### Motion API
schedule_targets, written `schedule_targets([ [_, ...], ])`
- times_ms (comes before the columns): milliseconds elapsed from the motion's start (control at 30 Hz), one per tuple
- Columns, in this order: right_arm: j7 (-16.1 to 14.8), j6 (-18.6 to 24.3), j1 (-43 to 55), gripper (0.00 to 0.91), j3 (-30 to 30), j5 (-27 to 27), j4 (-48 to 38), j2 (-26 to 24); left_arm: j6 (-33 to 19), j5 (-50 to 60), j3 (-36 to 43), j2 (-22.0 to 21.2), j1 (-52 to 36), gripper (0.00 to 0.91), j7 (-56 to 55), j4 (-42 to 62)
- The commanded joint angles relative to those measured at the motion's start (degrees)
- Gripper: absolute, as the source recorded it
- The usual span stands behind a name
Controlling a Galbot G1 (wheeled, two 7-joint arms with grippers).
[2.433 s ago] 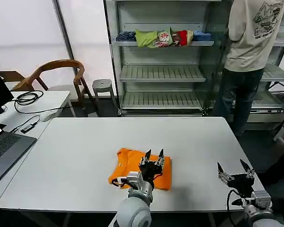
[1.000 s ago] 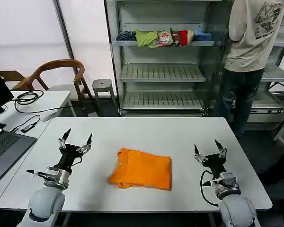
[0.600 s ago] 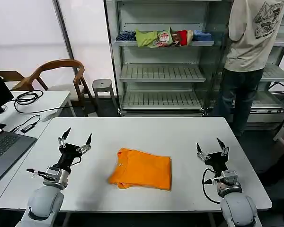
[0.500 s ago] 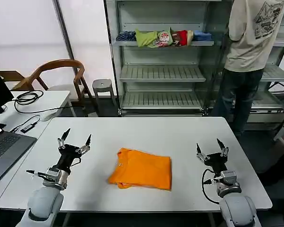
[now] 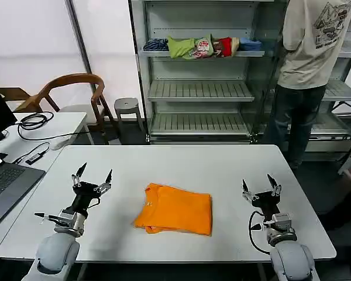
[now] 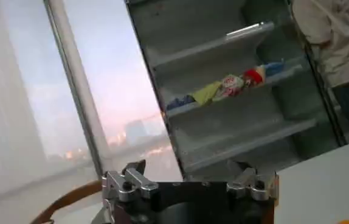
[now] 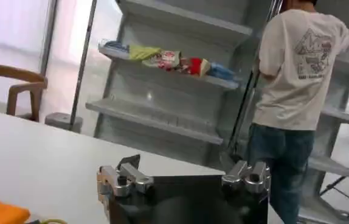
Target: Fold and organize the clothes.
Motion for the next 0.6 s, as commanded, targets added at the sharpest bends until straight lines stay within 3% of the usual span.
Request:
schedule_targets([
  [33,-0.2,0.4,0.3,0.907,0.8,0.2,1.0,-0.3,0.1,-0.1,0.5,0.4,-1.4,0.907,-0.1,0.3],
  [233,0.0,0.1,1.1,0.907,0.7,-0.3,1.2,-0.6,0.1,-0.2,0.1,1.2,-1.4,0.907,0.1,0.1],
  [333,-2.3,-1.0,0.7,0.907,0.9,-2.5,1.8,-0.9,0.2,-0.2,-0.3,1.4,-1.2,0.907,0.2,-0.1],
  [600,-0.9,-0.1,-0.5,0.907,0.3,-1.4,2.5,-0.2,-0.3,0.3,-0.9,1.3,1.2,0.907,0.4,-1.8],
])
